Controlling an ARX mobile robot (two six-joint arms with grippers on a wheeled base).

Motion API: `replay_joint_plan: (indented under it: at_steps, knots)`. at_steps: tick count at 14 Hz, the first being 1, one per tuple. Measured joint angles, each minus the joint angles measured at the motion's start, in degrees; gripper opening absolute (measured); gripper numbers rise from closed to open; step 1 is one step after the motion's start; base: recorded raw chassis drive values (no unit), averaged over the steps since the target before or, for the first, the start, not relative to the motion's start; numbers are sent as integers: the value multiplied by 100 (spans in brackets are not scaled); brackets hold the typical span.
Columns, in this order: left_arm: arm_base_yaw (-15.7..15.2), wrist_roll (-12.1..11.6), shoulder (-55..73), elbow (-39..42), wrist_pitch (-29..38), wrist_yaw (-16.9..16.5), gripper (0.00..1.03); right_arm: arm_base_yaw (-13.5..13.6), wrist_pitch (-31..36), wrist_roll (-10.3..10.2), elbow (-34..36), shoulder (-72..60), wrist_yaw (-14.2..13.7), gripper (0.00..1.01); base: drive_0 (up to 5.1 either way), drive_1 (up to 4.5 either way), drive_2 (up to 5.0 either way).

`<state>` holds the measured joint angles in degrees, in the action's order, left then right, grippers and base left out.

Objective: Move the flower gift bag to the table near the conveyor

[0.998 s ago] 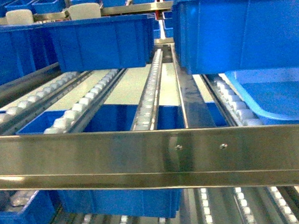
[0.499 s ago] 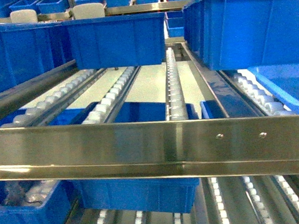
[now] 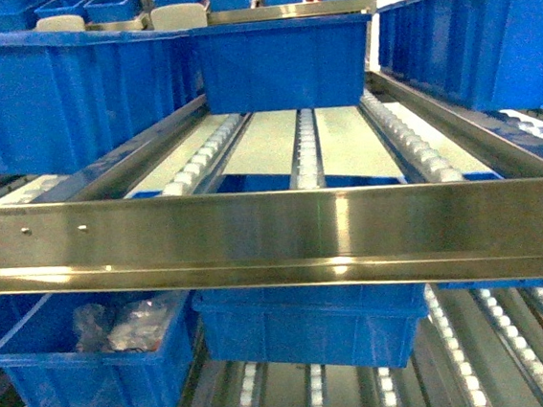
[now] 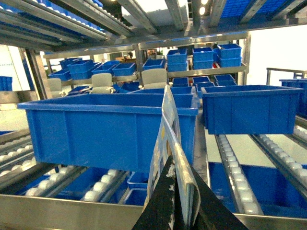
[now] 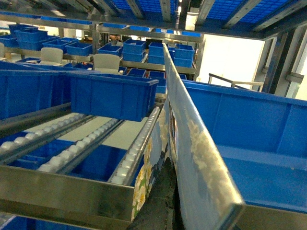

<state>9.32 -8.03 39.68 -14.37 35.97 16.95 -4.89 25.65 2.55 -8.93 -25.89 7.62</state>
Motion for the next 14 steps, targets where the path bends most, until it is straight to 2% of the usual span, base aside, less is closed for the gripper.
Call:
replay_joint_plan:
  at_steps: [5,14]
  knots:
    - [2,0,9,0,-4,-2,2,0,4,0,0,0,-2,2,-487,136,344]
    - [0,0,-2,0,2,0,2,0,0,0,0,-20,-2,2,-499,241,241]
